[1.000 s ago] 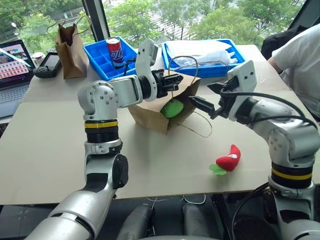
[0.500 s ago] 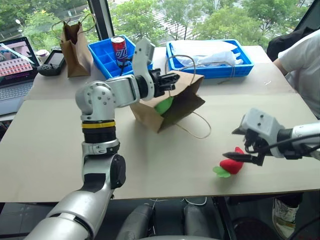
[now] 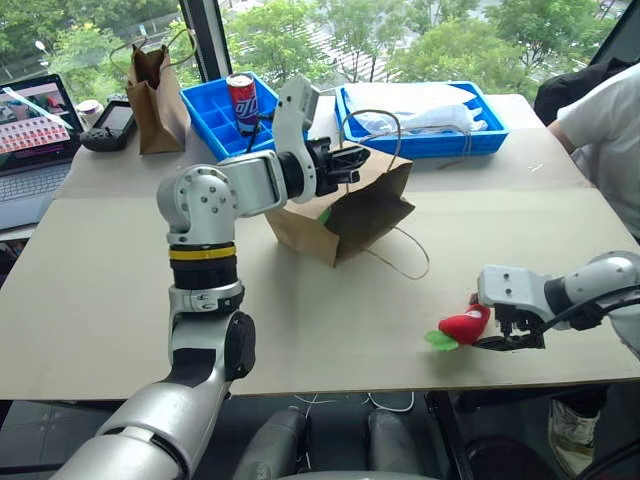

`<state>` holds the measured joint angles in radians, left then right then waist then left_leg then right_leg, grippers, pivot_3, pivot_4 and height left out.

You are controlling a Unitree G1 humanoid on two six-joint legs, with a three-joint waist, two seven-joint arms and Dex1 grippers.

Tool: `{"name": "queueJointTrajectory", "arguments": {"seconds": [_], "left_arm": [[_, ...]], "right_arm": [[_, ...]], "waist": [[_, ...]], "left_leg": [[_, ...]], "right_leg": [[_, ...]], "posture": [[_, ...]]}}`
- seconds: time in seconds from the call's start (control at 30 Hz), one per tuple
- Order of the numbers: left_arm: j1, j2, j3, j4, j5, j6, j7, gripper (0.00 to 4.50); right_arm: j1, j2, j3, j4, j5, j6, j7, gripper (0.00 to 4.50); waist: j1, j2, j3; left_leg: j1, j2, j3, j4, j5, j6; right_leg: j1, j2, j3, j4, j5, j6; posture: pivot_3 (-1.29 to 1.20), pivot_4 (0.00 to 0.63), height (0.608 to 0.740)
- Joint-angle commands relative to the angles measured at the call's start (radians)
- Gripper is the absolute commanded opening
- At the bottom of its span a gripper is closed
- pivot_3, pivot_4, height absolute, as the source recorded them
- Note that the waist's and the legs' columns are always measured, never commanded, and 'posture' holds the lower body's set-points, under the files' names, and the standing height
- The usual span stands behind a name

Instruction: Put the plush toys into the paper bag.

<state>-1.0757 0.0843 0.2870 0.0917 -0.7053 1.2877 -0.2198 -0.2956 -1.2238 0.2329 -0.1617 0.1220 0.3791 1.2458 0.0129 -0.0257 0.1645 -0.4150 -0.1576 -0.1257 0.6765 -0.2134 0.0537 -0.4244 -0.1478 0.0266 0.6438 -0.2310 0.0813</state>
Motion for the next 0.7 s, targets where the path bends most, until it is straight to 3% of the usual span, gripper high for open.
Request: {"name": "queueJointTrajectory", "arguments": {"seconds": [0.03,0.27,0.3,0.5,0.7], "left_arm": [[-0.005,0.005,0.008,-0.040,-0.019,-0.004,0.006,0.00],[-0.008,0.007,0.007,-0.043,-0.027,-0.002,0.014,0.00],[-0.011,0.007,0.007,-0.041,-0.027,-0.003,0.014,0.00],[-0.019,-0.003,-0.010,-0.048,-0.033,-0.005,0.007,0.00],[-0.007,-0.017,-0.010,-0.079,-0.042,0.009,0.020,0.00]], "right_arm": [[-0.045,0.002,-0.048,0.004,0.004,0.013,0.016,2.45],[-0.209,0.049,-0.138,-0.066,0.041,0.093,-0.041,0.17],[-0.240,0.066,-0.132,-0.077,0.033,0.098,-0.054,0.05],[-0.399,0.202,0.013,-0.071,-0.134,0.133,-0.156,0.05],[-0.519,0.360,0.077,-0.024,-0.198,0.174,-0.229,0.05]], "waist": [[0.000,0.000,0.000],[-0.003,0.000,0.000],[-0.003,0.000,0.000],[-0.001,0.000,0.000],[-0.001,0.000,0.000]], "left_leg": [[0.000,0.000,0.000,0.000,0.000,0.000],[0.000,0.000,0.000,0.000,-0.002,0.002],[0.000,0.000,0.000,0.000,-0.002,0.002],[0.000,0.000,0.000,0.001,-0.001,0.001],[-0.001,0.000,0.000,0.000,0.000,0.000]], "right_leg": [[0.000,0.000,0.000,0.000,0.000,0.000],[0.000,0.000,0.000,0.000,0.000,0.000],[0.000,0.000,0.000,0.000,0.000,0.000],[0.000,0.000,0.000,0.000,0.000,0.000],[-0.001,0.000,0.000,0.000,0.000,0.000]], "posture": [[0.00,0.150,0.740],[0.00,0.150,0.740],[0.00,0.150,0.740],[0.00,0.150,0.740],[0.00,0.150,0.740]]}}
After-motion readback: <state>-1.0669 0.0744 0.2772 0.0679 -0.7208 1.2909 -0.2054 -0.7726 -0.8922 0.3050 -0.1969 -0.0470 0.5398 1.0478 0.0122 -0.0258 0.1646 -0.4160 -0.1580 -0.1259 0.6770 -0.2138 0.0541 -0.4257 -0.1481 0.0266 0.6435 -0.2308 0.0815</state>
